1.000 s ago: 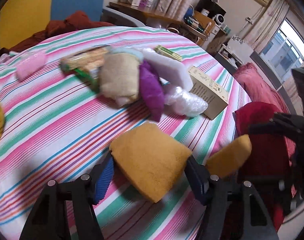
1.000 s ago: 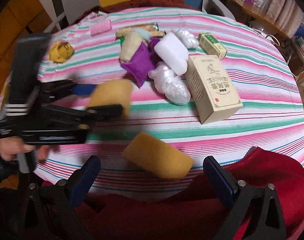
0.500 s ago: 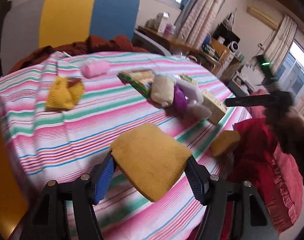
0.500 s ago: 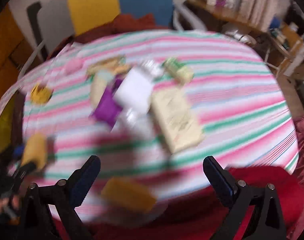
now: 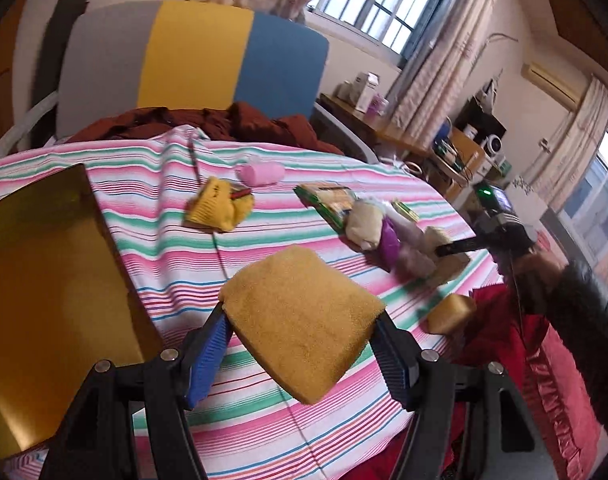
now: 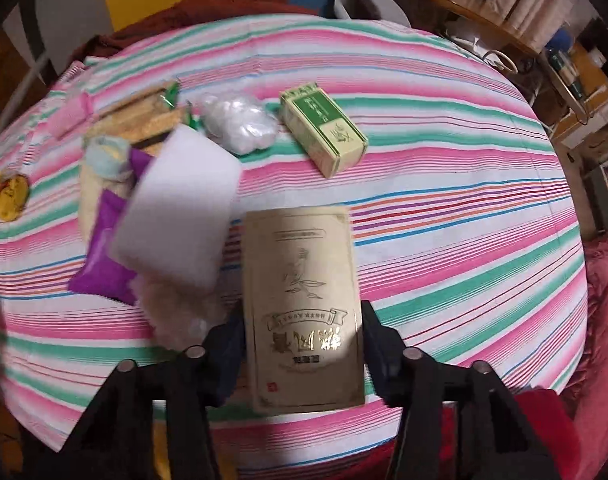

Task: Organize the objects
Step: 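Carry the sponge and cream box to the gold tray with both grippers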

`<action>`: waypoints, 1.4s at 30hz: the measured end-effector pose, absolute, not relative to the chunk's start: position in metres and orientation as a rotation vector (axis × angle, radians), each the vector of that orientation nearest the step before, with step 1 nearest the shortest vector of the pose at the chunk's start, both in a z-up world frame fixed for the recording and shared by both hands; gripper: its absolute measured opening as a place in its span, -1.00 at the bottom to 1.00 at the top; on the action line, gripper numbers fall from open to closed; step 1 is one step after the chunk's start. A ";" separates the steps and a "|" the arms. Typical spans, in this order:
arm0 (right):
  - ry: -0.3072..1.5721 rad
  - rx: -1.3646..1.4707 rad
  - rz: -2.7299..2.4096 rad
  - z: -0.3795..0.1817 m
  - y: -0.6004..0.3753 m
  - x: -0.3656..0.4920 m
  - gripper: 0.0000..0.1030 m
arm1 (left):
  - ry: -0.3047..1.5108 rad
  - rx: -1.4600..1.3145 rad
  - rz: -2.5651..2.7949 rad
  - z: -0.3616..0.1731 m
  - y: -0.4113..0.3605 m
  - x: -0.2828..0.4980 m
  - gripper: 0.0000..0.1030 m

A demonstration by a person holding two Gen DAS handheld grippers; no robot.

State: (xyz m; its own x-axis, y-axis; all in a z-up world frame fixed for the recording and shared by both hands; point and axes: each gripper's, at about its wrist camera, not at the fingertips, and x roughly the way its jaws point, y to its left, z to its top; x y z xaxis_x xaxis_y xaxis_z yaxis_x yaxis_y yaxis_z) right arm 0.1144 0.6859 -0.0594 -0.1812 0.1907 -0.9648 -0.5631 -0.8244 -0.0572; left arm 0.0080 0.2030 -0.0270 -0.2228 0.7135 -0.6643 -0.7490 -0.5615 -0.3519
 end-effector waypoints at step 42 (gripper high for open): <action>0.306 -1.772 2.983 -0.031 0.197 -0.140 0.73 | -0.063 -1.189 2.612 -0.051 -0.031 -0.064 0.66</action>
State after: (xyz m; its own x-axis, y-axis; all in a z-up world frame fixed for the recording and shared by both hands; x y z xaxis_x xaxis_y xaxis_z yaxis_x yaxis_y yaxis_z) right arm -0.1400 0.1971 -0.0306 -0.4397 -0.3737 -0.8167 0.2001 -0.9272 0.3165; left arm -0.0639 -0.0314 -0.0509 -0.6268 0.2613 -0.7340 -0.2254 -0.9626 -0.1503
